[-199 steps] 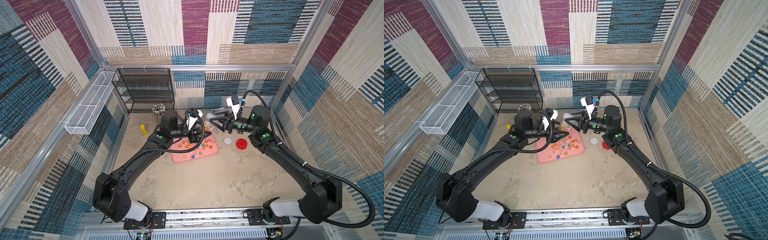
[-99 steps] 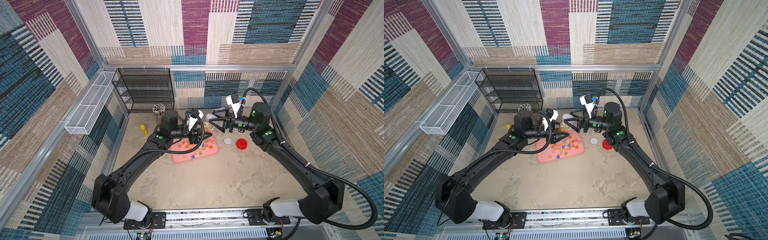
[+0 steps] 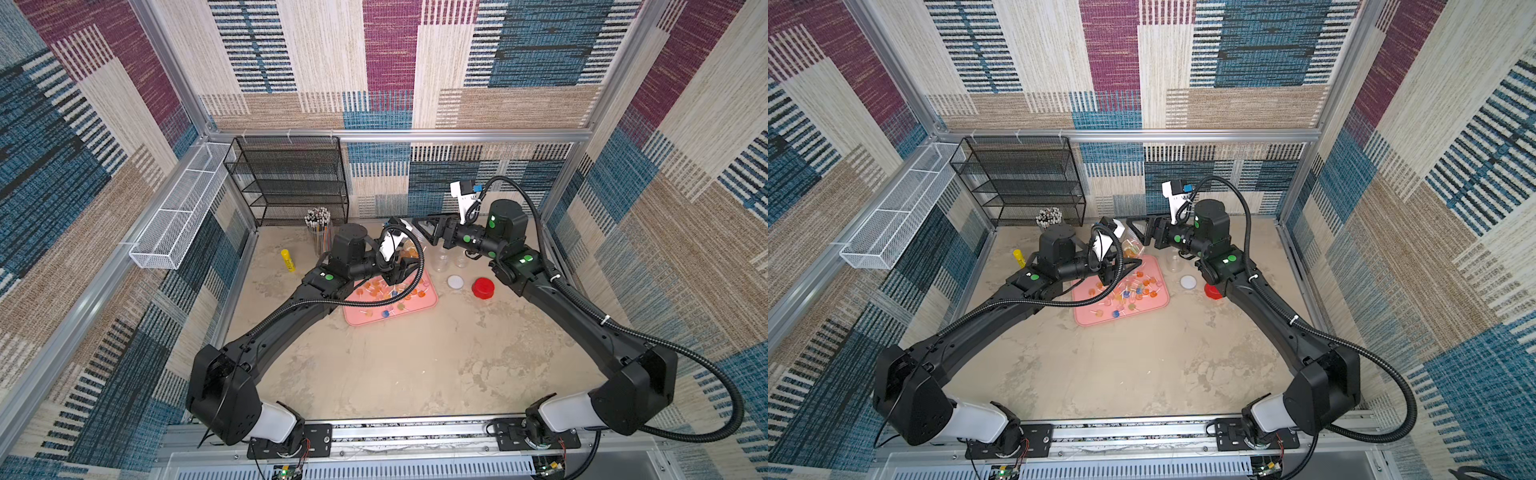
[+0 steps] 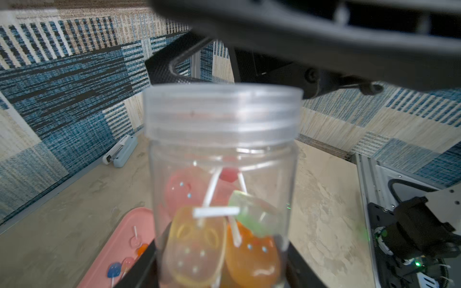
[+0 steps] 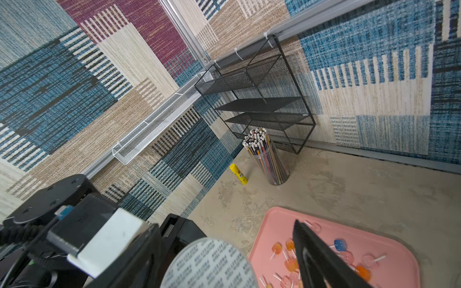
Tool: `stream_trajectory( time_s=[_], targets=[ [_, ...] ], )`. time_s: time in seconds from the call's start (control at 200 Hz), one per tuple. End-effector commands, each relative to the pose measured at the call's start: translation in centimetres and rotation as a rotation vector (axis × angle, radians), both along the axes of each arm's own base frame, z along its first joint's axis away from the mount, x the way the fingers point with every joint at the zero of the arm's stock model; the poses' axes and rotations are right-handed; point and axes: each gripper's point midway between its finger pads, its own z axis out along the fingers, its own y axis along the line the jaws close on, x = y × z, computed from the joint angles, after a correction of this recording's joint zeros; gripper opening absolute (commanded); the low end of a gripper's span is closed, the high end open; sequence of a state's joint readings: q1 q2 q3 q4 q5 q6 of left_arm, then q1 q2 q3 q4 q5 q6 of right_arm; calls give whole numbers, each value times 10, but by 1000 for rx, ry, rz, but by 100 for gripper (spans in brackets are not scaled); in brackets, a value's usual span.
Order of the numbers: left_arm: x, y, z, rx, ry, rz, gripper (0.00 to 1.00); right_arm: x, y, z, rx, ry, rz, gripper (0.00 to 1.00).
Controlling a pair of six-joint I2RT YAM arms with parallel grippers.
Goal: Pour the candies out of the jar
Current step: Unscrew the lid from the jar.
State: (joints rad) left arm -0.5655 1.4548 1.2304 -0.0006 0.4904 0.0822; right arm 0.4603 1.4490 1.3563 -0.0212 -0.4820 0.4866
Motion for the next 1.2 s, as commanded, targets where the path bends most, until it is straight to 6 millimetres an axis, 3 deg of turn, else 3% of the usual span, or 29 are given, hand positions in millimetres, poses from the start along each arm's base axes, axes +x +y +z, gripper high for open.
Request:
stream_trajectory(
  time_s=[0.0, 0.641, 0.746, 1.017, 1.197],
  targets=[
    [7, 3, 5, 24, -57, 42, 0, 9, -1, 1, 2, 14, -58, 82],
    [15, 5, 3, 30, -48, 90, 0, 12, 2, -20, -47, 46, -104, 80],
    [15, 5, 4, 30, -49, 91, 0, 11, 3, -20, -44, 42, -100, 75],
    [18, 4, 1, 39, -35, 99, 0, 8, 6, -20, -44, 37, -85, 80],
    [17, 4, 1, 39, -36, 96, 0, 9, 4, -20, -42, 30, -103, 70]
  ],
)
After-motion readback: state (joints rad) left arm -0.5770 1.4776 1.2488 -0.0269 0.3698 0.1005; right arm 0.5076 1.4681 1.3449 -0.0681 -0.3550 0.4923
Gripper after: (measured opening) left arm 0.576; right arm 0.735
